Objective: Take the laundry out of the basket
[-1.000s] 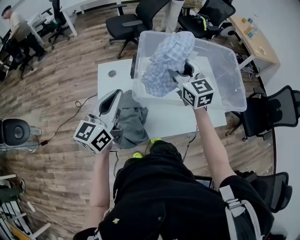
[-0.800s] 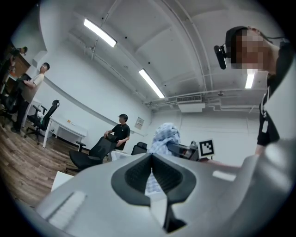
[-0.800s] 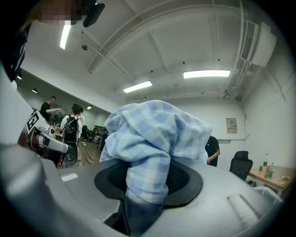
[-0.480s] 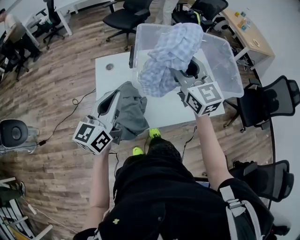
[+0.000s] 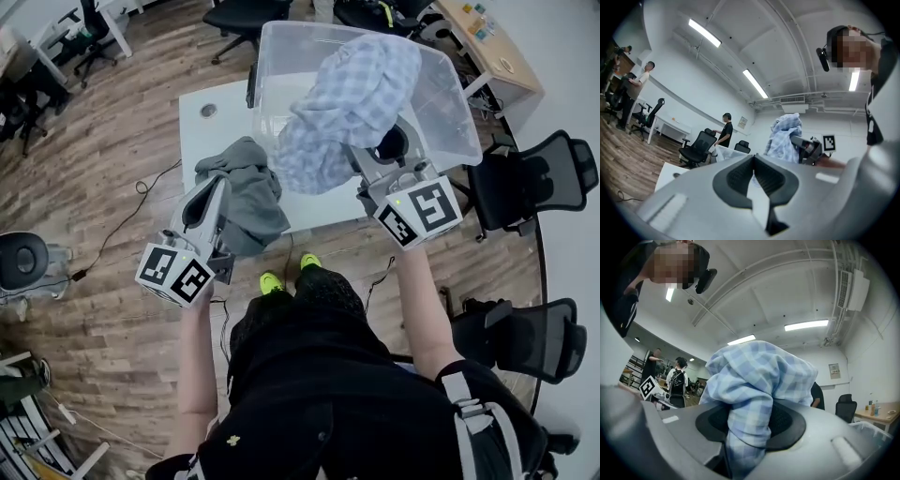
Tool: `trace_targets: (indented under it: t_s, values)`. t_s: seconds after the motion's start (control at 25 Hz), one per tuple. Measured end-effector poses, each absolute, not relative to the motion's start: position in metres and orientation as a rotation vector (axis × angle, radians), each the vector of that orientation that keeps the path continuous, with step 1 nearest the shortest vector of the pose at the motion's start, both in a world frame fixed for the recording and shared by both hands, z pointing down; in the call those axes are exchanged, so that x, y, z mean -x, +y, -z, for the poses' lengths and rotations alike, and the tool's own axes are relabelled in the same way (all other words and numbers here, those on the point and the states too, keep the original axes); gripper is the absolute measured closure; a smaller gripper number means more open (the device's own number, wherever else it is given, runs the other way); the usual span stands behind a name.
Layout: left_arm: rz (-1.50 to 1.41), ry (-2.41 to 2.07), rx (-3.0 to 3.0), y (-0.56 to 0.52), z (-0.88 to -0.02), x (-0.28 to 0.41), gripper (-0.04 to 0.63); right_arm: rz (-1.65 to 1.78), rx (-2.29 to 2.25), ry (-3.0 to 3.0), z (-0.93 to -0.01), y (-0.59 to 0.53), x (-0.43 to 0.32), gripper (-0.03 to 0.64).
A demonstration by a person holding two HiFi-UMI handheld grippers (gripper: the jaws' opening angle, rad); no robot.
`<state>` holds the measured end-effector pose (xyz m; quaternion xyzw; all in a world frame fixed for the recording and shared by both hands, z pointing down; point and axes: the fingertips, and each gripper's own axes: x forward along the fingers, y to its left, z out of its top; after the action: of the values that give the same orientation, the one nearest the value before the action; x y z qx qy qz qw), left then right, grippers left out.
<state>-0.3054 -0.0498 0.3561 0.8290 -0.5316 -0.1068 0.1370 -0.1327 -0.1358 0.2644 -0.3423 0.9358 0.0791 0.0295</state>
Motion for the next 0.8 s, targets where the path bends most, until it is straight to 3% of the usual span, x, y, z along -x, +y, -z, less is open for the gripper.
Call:
trace_targets:
  t_s: [0.8]
  values:
    - [0.273, -1.623, -2.356, 0.063, -0.371, 0.163, 0.588, 0.127, 0.736, 3.001, -0.354, 0.008, 0.036, 0.443]
